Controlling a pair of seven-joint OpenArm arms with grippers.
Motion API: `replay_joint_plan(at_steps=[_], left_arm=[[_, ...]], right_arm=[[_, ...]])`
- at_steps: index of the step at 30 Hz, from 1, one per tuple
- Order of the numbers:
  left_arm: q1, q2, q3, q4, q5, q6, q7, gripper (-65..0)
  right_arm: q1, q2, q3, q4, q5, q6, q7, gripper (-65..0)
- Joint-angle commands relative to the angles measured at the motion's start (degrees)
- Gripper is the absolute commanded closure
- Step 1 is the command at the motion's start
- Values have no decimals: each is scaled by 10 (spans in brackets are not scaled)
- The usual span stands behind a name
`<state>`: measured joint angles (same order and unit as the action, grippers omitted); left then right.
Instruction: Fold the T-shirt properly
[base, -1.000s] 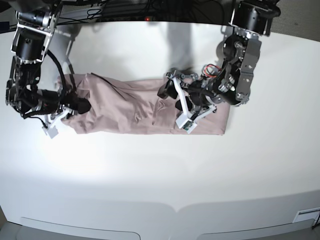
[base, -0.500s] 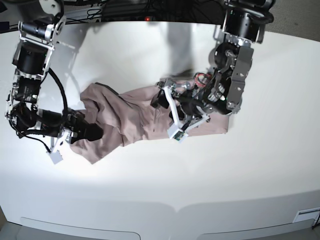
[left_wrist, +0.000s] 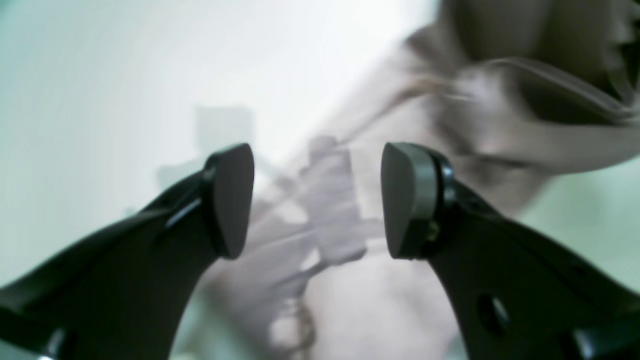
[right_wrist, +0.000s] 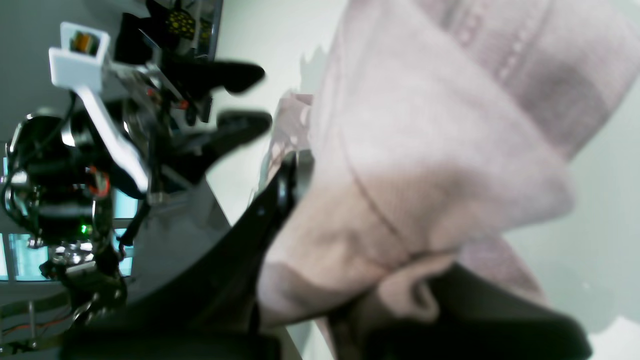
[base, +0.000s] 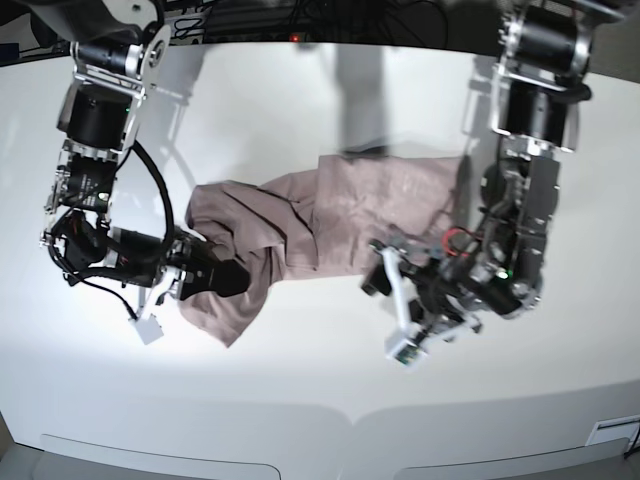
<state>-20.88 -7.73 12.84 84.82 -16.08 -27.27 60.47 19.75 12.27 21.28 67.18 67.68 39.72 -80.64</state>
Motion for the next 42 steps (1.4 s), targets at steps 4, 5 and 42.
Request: replay_joint_plan(at_steps=[4, 5, 42], left_arm=[[-21, -54, -1, 30, -4, 51, 18, -391], [-21, -69, -1, 33, -5, 58, 21, -391], [-20, -203, -1, 37, -114, 80, 47, -391]], right_arm=[[22, -34, 1, 11, 22, 3, 6, 0], [23, -44, 1, 11, 21, 3, 6, 0], [24, -213, -257, 7, 3, 3, 75, -232]])
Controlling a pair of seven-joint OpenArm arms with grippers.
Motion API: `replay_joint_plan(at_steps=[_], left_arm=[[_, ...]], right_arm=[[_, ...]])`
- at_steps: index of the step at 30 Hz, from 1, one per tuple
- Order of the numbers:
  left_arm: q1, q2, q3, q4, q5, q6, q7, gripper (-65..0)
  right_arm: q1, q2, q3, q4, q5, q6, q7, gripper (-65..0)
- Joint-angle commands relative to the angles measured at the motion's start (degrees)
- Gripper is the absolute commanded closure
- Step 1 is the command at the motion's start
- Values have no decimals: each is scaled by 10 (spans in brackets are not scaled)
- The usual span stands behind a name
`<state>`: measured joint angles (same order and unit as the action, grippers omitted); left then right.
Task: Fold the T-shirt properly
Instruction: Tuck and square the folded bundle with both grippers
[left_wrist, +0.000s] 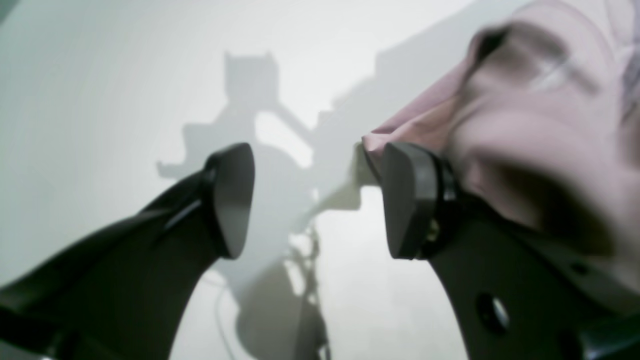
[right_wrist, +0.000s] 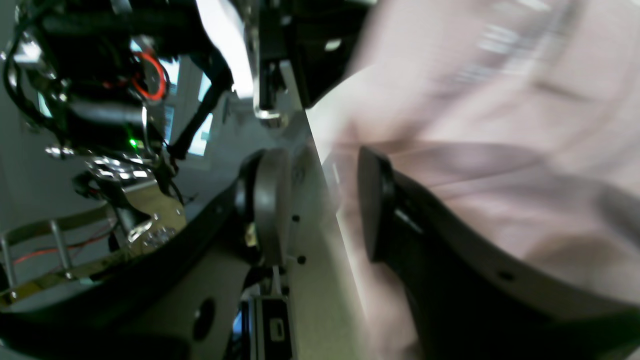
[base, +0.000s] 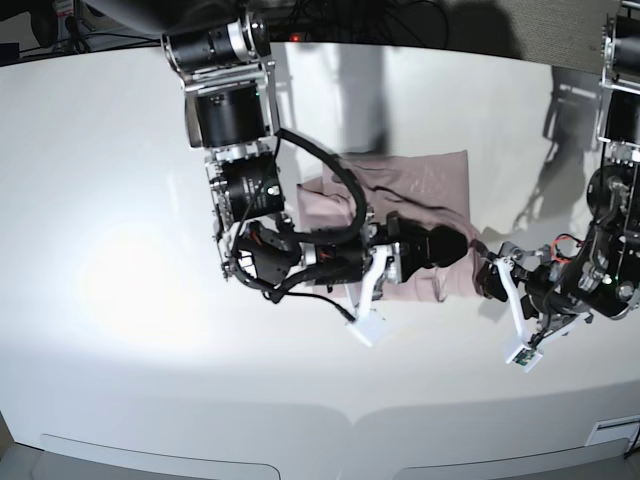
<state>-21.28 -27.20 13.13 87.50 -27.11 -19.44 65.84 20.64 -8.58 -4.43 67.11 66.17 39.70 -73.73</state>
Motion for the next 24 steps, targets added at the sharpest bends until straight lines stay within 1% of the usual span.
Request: replay_joint_plan(at_steps=[1, 8, 10, 12, 13, 14, 16, 17, 19, 21, 22, 24], left_arm=[[-16, -11, -4, 10, -4, 2, -7, -391], [-16, -45, -4, 10, -4, 2, -7, -391], [-16, -56, -4, 10, -4, 2, -7, -391], [-16, -63, -4, 10, -12, 5, -5, -391], [-16, -63, -4, 10, -21, 12, 1, -391], [-16, -63, -4, 11, -29, 17, 9, -391], [-14, -57, -4, 10, -28, 17, 23, -391], [-10, -56, -4, 10, -27, 24, 23, -391], [4, -46, -4, 10, -16, 49, 19, -391], [17, -24, -4, 10, 10, 68, 19, -391], [23, -13, -4, 11, 27, 81, 19, -390], [31, 5, -4, 11, 53, 104, 18, -390]], right_arm=[[16, -4, -5, 7, 18, 3, 6, -232], [16, -4, -3, 8, 18, 3, 9, -232], [19, -4, -3, 8, 17, 3, 22, -232], [31, -4, -3, 8, 2, 3, 45, -232], [41, -4, 0, 8, -24, 3, 57, -232], [52, -4, 2, 8, -63, 3, 75, -232], [75, -4, 8, 8, -170, 3, 123, -232], [85, -4, 9, 8, -229, 3, 145, -232], [99, -4, 10, 7, -334, 3, 179, -232], [107, -4, 10, 7, -428, 3, 210, -232], [108, -4, 10, 7, -464, 3, 221, -232], [108, -4, 10, 7, -503, -6, 237, -232]])
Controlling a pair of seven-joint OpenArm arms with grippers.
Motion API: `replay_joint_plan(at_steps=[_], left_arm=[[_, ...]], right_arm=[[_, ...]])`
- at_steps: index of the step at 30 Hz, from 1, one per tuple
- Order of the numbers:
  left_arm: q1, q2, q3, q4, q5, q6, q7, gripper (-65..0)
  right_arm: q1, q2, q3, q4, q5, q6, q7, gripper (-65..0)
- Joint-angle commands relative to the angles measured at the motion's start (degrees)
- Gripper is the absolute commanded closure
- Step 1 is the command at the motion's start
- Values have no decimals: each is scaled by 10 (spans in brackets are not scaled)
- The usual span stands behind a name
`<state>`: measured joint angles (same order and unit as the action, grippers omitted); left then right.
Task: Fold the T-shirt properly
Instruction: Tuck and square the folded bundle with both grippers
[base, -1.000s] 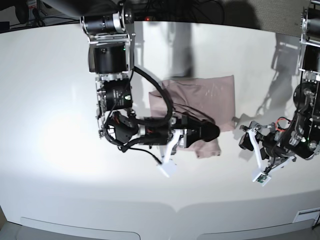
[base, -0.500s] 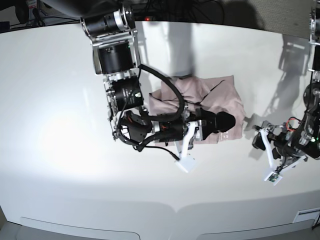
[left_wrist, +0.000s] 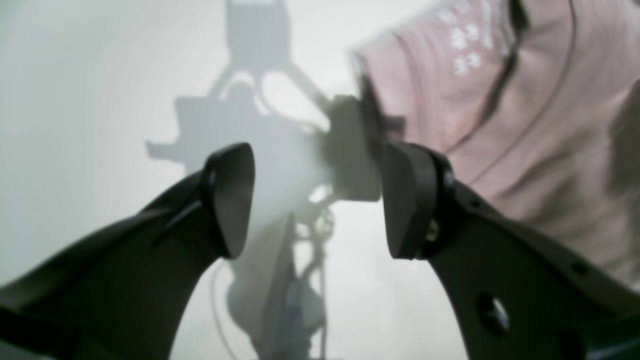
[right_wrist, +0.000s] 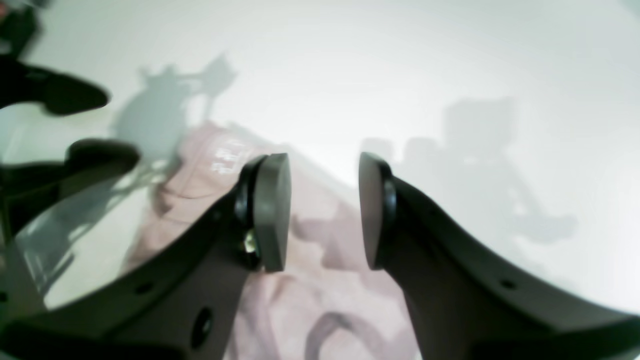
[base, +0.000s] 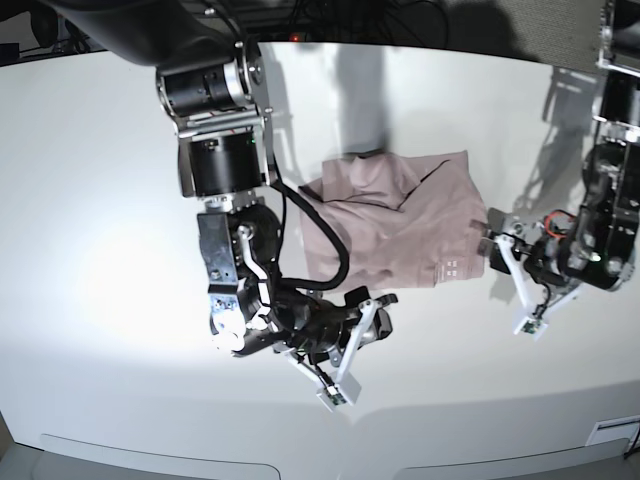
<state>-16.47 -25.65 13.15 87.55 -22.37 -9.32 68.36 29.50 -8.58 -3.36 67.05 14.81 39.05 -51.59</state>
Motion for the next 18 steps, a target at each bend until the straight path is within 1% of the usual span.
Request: replay_joint_plan(at_steps=[1, 4, 6, 9, 12, 14, 16, 18], left_arm=[[-15, -5, -5, 14, 14, 11, -7, -390], [-6, 18, -5, 39, 30, 25, -11, -390], [1, 40, -5, 67, 43, 26, -20, -390], [12, 66, -5, 93, 44, 29, -22, -390], [29, 87, -5, 108, 44, 29, -21, -390], [46, 96, -5, 124, 46, 29, -21, -390], [67, 97, -5, 149, 58, 30, -19, -390], [90, 97, -5, 181, 75, 38, -14, -390]], right_arm=[[19, -4, 0, 6, 0, -9, 18, -232], [19, -4, 0, -8, -30, -25, 32, -232], [19, -4, 0, -26, -44, -31, 45, -232], [19, 3, 0, -62, -44, -31, 63, -232], [19, 20, 0, -99, -44, -31, 80, -232], [20, 34, 0, -117, -44, -31, 84, -232], [19, 45, 0, -126, -43, -31, 87, -232], [19, 54, 0, -130, -43, -31, 88, -232]])
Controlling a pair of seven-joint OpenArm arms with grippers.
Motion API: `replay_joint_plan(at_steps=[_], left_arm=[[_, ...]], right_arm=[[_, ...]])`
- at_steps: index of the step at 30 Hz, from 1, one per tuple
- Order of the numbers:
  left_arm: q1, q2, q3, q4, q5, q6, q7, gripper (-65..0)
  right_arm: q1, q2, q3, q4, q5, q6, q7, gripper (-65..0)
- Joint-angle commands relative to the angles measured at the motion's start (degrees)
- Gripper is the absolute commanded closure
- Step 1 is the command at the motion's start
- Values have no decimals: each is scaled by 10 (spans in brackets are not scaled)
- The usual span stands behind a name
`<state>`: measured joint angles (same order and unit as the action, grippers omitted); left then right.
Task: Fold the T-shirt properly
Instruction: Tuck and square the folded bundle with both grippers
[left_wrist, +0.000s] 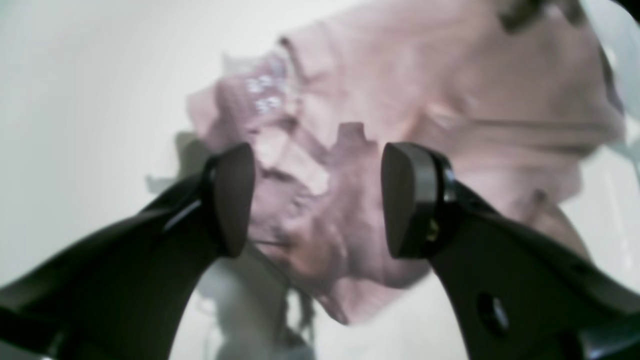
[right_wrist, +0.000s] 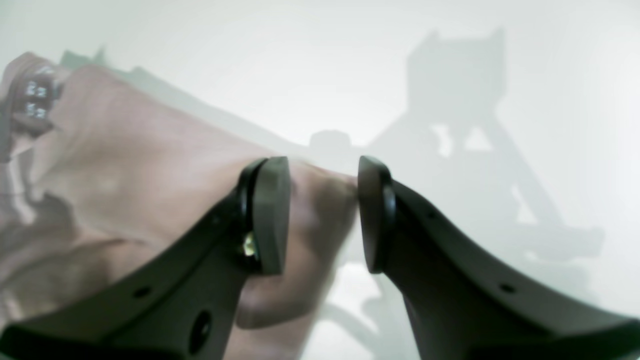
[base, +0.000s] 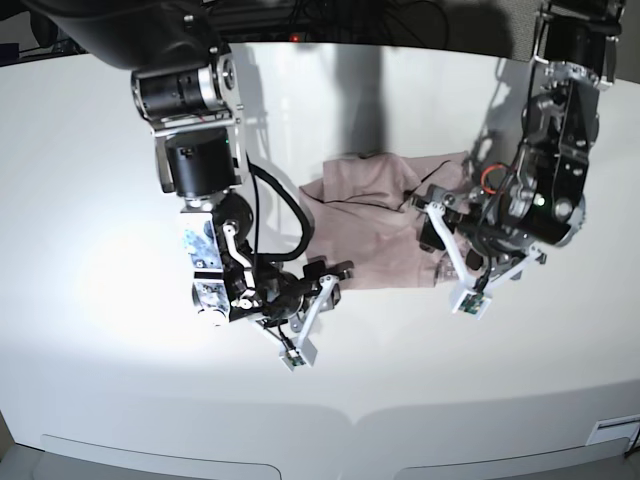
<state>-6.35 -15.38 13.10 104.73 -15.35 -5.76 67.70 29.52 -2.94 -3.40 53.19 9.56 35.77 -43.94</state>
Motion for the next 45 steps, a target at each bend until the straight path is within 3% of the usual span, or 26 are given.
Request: replay_joint_plan(at_steps=[1, 6, 11, 13, 18, 23, 29, 34, 38, 45], left_arm=[[3, -5, -4, 30, 9, 5, -9, -390], [104, -3, -4, 113, 3, 4, -19, -390], [177, 23, -4, 91, -2, 4, -110, -390], [176, 35, -4, 64, -1, 0, -122, -390], [134, 63, -4, -38, 6, -23, -130, -390], [96, 64, -3, -106, 35, -42, -130, -390], [66, 39, -3, -106, 57, -98, -165, -390], [33, 6, -3, -106, 56, -148, -202, -390], [17, -18, -3, -110, 24, -149, -218, -390], [14, -18, -3, -182, 23, -153, -244, -390]], right_arm=[[19, 1, 0, 8, 9, 2, 11, -232], [19, 9, 0, 8, 9, 2, 0, -232], [17, 9, 0, 8, 36, 15, -35, -232], [17, 9, 0, 8, 49, 34, -64, -232], [15, 15, -1, 8, 83, 42, -87, -232], [11, 33, -19, 8, 112, 42, -122, -232], [10, 75, -84, 9, 169, 42, -170, -232], [6, 87, -117, 9, 199, 42, -215, -231], [-2, 87, -117, 13, 232, 42, -237, -231], [-59, 93, -117, 75, 237, 42, -241, -231]])
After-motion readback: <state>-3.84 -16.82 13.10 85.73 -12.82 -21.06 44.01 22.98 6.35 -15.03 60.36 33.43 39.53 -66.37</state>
